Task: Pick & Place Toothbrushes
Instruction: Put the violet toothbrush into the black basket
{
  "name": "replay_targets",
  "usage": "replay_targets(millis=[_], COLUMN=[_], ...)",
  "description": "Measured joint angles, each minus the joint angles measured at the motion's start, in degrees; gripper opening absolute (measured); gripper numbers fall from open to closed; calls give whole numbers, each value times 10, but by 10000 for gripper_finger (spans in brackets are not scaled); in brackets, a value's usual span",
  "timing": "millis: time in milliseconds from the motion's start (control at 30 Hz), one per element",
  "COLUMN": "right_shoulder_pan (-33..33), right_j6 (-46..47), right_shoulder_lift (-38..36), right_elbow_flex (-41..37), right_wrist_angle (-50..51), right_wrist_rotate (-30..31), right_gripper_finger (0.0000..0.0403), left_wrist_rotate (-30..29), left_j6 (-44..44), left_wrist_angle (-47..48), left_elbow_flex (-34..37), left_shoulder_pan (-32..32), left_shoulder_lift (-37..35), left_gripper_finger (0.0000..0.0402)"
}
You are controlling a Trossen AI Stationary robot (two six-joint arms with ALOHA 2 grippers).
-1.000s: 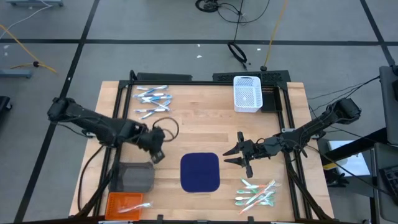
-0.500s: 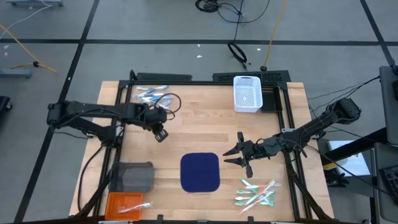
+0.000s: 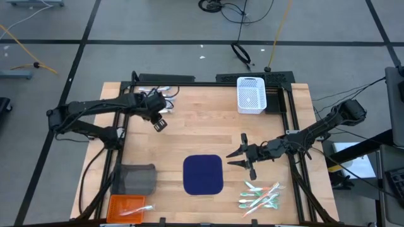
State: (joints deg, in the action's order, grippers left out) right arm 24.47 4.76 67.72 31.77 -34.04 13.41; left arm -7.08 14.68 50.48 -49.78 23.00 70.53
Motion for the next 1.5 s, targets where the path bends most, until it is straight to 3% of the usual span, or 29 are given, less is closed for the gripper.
replay_targets(millis=[700, 1267, 1500], right_shoulder_pan=[0, 0, 0], right_j6=[-25, -25, -25], right_shoulder_lift=[0, 0, 0], right_elbow_flex=[0, 0, 0], right_wrist_angle=[0, 0, 0], right_wrist_rotate=[0, 0, 0], right_gripper_finger=[105, 105, 105], left_wrist_rotate=[-29, -66, -71], left_j6=[-105, -163, -177], left_wrist_angle=[-17, -60, -74], left_elbow_flex=[0, 0, 0], left_shoulder_pan=[76, 85, 85], left_shoulder_lift=[153, 176, 218], left_gripper_finger=[74, 74, 74])
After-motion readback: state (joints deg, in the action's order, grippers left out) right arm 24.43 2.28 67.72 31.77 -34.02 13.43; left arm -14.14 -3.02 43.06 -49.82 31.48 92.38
